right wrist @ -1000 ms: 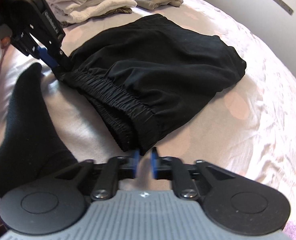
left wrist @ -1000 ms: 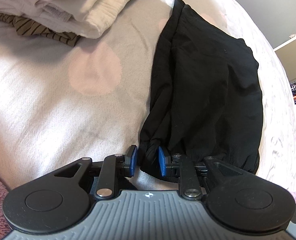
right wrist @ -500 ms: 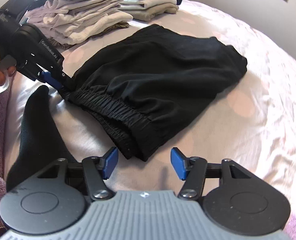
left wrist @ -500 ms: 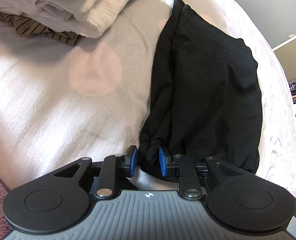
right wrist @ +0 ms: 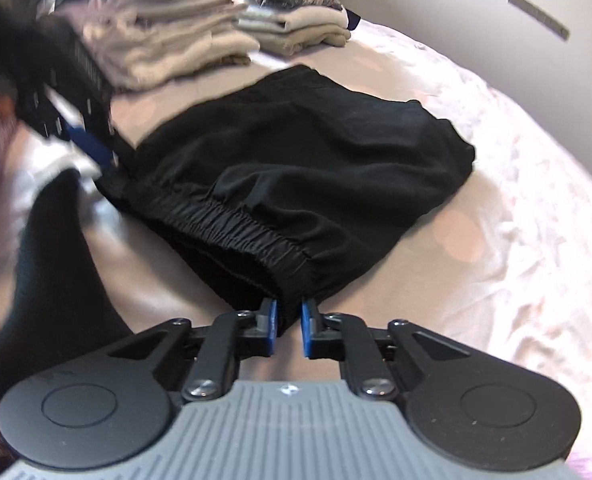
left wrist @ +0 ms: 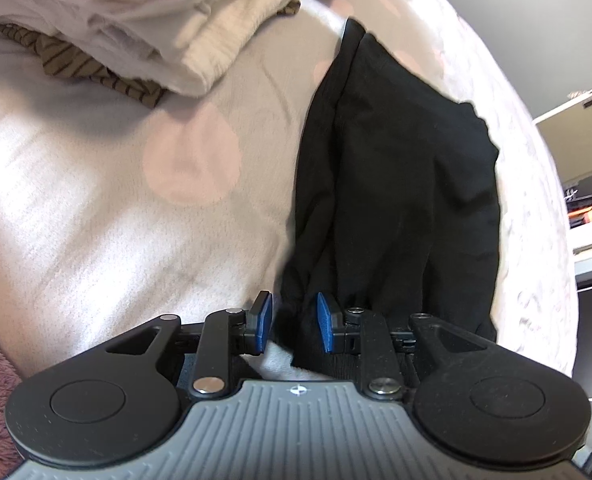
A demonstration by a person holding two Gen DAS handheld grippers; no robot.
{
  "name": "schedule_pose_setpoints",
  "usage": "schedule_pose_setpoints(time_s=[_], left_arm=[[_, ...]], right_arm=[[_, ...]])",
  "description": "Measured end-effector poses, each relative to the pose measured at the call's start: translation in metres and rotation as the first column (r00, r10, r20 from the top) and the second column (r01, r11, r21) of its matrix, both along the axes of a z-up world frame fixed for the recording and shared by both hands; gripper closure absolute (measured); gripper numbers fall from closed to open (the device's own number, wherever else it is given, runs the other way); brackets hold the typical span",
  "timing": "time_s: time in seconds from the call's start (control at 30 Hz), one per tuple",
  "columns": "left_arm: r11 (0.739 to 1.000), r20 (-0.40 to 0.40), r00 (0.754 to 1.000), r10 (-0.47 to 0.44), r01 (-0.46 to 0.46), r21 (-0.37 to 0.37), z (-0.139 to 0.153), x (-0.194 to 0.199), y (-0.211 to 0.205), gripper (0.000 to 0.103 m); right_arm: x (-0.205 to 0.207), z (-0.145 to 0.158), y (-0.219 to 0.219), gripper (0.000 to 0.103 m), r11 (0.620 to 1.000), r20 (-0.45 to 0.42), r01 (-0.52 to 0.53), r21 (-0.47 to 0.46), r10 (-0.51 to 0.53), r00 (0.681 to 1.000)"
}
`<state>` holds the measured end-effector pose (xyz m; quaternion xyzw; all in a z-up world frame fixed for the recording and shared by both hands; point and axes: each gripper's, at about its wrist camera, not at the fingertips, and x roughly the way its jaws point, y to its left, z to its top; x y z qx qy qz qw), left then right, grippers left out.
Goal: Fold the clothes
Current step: 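Reach the right tool to the waistband next to the left tool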
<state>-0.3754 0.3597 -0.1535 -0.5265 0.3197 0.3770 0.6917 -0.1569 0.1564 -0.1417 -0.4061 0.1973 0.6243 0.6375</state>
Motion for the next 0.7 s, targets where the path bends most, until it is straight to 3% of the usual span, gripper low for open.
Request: schedule_pose_setpoints(time_s=[0.07,0.13,0.2,0.4,0.47,0.5,0.63,0.7], left_arm=[[1.000,0.010,1.000,0.000,0.000,0.000,0.003,-0.001,0.000,0.074],[1.000,0.021,1.000,0.001,-0.001,0.000,0.005,-0.001,0.000,0.058],[1.000,0.031,1.000,0.001,-0.001,0.000,0.008,-0.002,0.000,0.056],[0.994,-0.041,0.994,-0.096,0.098,0.038,0.002,0.023,-0.008,0.053],[0.992,-0.073,0.991,-0.112,0.116,0.049,-0.002,0.029,-0.009,0.065],[0.991,-0.094,0.989,-0.113,0.118,0.056,-0.004,0.030,-0.009,0.079],[0.996,-0.081,0.995,-0.066,0.070,0.050,-0.010,0.023,-0.003,0.091],[0.997,-0.082,0.995,-0.054,0.059,0.055,-0.010,0.020,-0.001,0.092]], right_arm=[[-0.006,-0.005,0.002,0.091,1.000,0.053,-0.012,-0.020,0.013,0.999],[-0.011,-0.009,0.004,0.091,0.999,0.097,-0.026,-0.036,0.030,0.995],[-0.013,-0.013,0.006,0.091,0.998,0.118,-0.036,-0.049,0.042,0.992],[-0.007,-0.013,0.007,0.090,0.998,0.092,-0.024,-0.051,0.028,0.995],[-0.007,-0.013,0.006,0.090,0.998,0.090,-0.025,-0.049,0.029,0.996],[-0.008,-0.013,0.006,0.089,0.999,0.090,-0.026,-0.048,0.030,0.995],[-0.009,-0.006,0.001,0.081,0.999,0.062,-0.035,-0.033,0.037,0.997],[-0.012,0.001,-0.006,0.071,0.999,0.068,-0.051,-0.004,0.051,0.996]])
